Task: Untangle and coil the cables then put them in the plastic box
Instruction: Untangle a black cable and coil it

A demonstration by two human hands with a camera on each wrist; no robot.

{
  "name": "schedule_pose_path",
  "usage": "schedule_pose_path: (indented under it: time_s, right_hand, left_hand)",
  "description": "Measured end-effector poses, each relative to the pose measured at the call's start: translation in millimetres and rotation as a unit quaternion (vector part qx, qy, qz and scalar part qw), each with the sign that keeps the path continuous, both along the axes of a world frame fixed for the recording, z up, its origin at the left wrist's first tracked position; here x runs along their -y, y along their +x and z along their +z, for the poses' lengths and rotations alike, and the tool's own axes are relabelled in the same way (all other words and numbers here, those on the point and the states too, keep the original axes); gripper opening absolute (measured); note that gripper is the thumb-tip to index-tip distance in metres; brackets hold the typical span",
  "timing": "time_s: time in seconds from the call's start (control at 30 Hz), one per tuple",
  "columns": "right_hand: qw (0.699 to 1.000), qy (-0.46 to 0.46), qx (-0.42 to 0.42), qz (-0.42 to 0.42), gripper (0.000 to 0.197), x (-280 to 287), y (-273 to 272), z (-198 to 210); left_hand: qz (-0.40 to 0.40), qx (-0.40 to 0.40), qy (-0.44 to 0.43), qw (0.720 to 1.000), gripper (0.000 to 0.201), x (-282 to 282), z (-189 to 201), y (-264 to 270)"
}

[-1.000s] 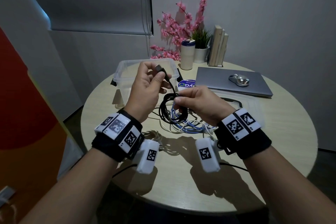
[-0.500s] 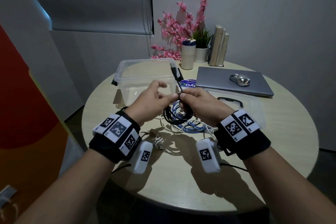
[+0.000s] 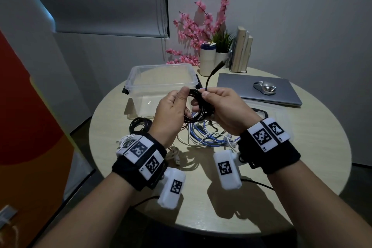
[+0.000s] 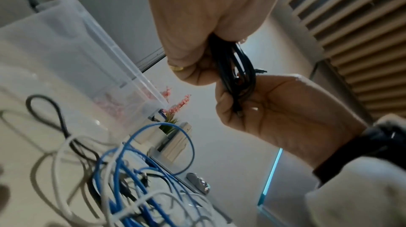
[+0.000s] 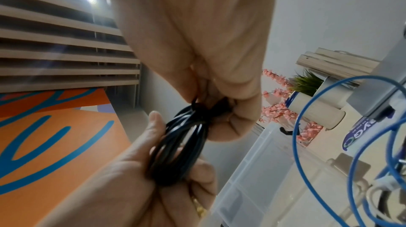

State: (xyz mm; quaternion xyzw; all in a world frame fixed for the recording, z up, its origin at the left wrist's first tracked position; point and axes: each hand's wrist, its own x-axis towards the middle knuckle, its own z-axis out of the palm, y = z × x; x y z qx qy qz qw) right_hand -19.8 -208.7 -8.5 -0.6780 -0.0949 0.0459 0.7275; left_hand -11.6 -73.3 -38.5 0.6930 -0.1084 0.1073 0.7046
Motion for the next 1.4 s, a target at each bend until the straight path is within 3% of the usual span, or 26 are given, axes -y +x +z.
schedule_pose_path:
  time_s: [0.07, 0.17, 0.3, 0.53, 0.77, 0.9, 1.0, 1.13, 1.2, 1.3, 1.4]
  right_hand:
    - [1.000, 0.019, -0.003, -0.021, 0.024, -2, 0, 0]
    - [0.997, 0.046, -0.011, -0.061, 0.021, -6, 2, -4]
    - [0.992, 0.071, -0.023, -0.104, 0.011, -7, 5, -6]
    - [0.986, 0.039, -0.029, -0.161, 0.015, -1, 7, -11]
    - [0.987, -0.010, -0.017, -0.161, 0.020, -4, 9, -12]
    - [0.988, -0.047, -0.016, -0.146, 0.027, -1, 9, -14]
    - [0.990, -0.098, -0.031, -0.096, 0.039, 0, 6, -12]
    - [0.987, -0.133, -0.058, -0.072, 0.034, 0, 6, -8]
    - [0.986, -0.136, -0.062, -0.071, 0.032, -1, 7, -7]
    - [0.990, -0.116, -0.056, -0.064, 0.033, -3, 7, -7]
    - [0.996, -0.059, -0.050, -0.047, 0.032, -4, 5, -7]
  left_hand:
    - [0.022, 0.036, 0.041, 0.998, 0.055, 0, 0, 1]
    - [0.044, 0.073, 0.070, 0.994, 0.042, 1, 3, -3]
    - [0.073, 0.110, 0.171, 0.976, 0.035, -3, -2, -3]
    - [-0.005, 0.128, 0.259, 0.957, 0.018, -10, -2, 2]
    - [0.042, 0.150, 0.324, 0.933, 0.016, -9, -4, 5]
    - [0.024, 0.183, 0.391, 0.902, 0.015, -14, -7, 8]
    - [0.065, 0.221, 0.434, 0.871, 0.020, -16, -9, 8]
    - [0.082, 0.239, 0.457, 0.853, 0.026, -17, -9, 9]
    - [0.075, 0.241, 0.448, 0.857, 0.026, -17, -10, 9]
    - [0.067, 0.219, 0.394, 0.890, 0.011, -14, -10, 8]
    - [0.074, 0.195, 0.372, 0.904, 0.009, -17, -8, 9]
